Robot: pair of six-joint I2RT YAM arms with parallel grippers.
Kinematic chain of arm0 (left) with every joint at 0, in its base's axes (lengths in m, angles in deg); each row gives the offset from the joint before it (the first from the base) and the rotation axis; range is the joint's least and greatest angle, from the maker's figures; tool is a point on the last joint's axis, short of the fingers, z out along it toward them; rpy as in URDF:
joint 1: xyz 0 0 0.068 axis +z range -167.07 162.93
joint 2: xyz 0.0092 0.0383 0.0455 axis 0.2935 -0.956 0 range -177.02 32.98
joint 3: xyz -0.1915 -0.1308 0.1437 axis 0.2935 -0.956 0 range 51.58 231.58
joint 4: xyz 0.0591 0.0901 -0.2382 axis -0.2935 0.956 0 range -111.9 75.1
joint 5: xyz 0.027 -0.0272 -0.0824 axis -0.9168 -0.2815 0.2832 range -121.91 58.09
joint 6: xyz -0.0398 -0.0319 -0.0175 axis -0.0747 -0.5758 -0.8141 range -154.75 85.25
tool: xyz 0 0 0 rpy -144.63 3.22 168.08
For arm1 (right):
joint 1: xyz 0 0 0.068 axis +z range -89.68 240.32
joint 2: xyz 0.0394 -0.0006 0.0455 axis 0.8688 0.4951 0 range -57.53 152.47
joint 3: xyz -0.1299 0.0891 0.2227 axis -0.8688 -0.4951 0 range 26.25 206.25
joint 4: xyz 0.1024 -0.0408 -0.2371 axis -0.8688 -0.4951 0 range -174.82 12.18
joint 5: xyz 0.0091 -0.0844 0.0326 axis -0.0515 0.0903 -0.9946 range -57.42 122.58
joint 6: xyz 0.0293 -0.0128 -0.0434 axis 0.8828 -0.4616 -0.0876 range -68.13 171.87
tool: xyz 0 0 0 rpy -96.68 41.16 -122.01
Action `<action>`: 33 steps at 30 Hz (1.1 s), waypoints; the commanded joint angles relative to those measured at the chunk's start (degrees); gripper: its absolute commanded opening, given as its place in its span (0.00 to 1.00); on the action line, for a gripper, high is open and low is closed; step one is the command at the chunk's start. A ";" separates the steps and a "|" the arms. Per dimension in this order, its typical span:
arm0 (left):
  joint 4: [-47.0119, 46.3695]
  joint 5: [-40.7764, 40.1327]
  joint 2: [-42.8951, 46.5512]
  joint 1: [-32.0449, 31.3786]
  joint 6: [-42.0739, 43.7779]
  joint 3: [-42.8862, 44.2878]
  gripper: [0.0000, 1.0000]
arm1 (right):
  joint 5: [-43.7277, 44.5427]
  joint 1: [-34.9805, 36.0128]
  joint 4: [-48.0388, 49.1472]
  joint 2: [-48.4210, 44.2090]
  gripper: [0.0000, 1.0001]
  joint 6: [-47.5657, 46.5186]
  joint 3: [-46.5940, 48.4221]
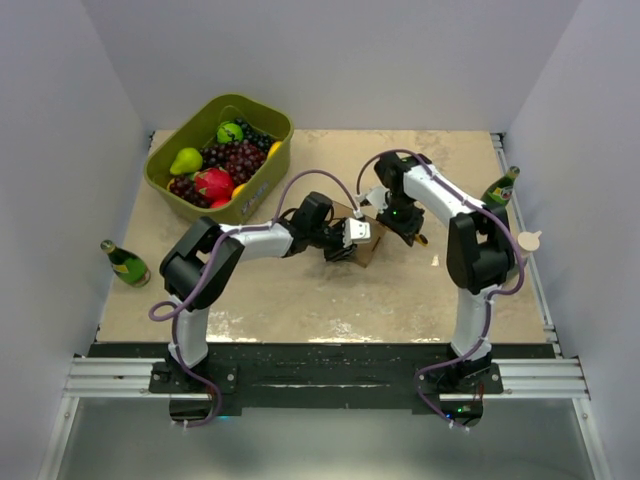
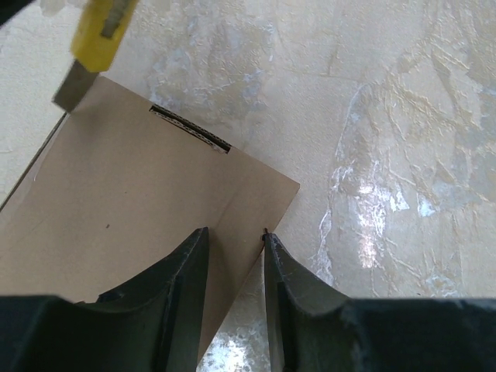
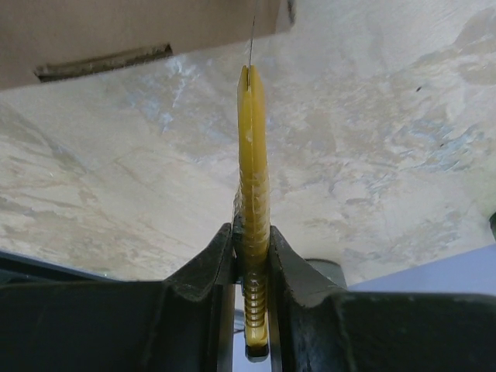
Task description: Unpack the express box
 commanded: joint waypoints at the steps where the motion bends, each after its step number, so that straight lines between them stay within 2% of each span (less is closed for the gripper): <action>1: 0.58 -11.67 -3.05 1.47 -3.62 -2.34 0.08 | -0.91 0.32 -13.58 -1.95 0.00 -1.71 -3.15; 10: -0.83 -11.32 -1.47 1.47 -3.98 -5.49 0.08 | 2.77 -1.17 -13.58 -2.12 0.00 -1.44 -6.31; 16: -0.92 -10.01 0.28 2.26 -3.10 -8.04 0.06 | 3.39 -4.86 -13.58 -7.74 0.00 -2.06 -11.42; 18: -0.22 -8.16 1.08 2.35 -2.66 -8.31 0.06 | 1.74 -5.48 -13.58 -9.15 0.00 -3.28 -9.41; 20: 1.45 -5.02 2.22 2.79 -1.87 -7.61 0.07 | -0.12 -7.23 -13.49 -8.81 0.00 -3.29 -2.48; 23: 3.30 2.18 5.29 4.45 -1.78 -7.00 0.14 | -4.95 -8.38 -13.32 -5.39 0.00 -3.47 8.15; 24: 3.04 3.08 6.17 4.89 -2.74 -6.82 0.18 | -6.52 -8.56 -13.40 -4.25 0.00 -3.47 10.62; 25: 3.04 3.27 7.48 4.98 -3.53 -6.04 0.28 | -7.58 -8.65 -13.14 -1.45 0.00 -3.29 14.73; 26: 3.04 3.27 7.93 5.16 -4.32 -5.42 0.30 | -9.94 -8.65 -12.97 -0.29 0.00 -2.59 16.69; 29: 3.12 3.10 9.78 5.95 -6.52 -2.61 0.36 | -14.44 -8.73 -9.11 2.79 0.00 -1.54 19.78; 33: 4.17 2.04 11.28 7.09 -10.55 1.43 0.41 | -17.96 -9.70 -1.12 2.36 0.00 1.62 19.70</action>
